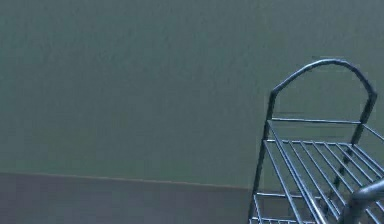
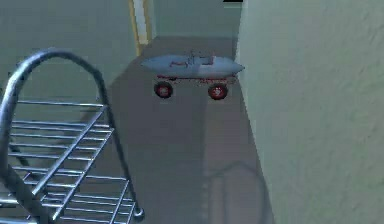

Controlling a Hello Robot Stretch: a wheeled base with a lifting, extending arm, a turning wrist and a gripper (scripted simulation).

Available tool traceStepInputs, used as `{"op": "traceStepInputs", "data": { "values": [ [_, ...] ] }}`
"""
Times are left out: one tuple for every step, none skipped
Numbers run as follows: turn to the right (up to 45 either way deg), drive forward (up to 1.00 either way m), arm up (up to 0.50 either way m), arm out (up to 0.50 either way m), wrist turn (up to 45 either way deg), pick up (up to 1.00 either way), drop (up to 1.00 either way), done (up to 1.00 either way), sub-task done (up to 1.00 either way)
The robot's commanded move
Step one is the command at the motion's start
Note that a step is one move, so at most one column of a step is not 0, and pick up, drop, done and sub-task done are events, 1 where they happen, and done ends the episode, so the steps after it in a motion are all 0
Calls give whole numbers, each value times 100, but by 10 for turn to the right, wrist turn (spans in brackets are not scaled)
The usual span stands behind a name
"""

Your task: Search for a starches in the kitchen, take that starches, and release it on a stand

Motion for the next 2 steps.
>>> {"op": "traceStepInputs", "data": {
  "values": [
    [-450,0,0,0,0,0,0,0,0],
    [-150,0,0,0,0,0,0,0,0]
  ]
}}
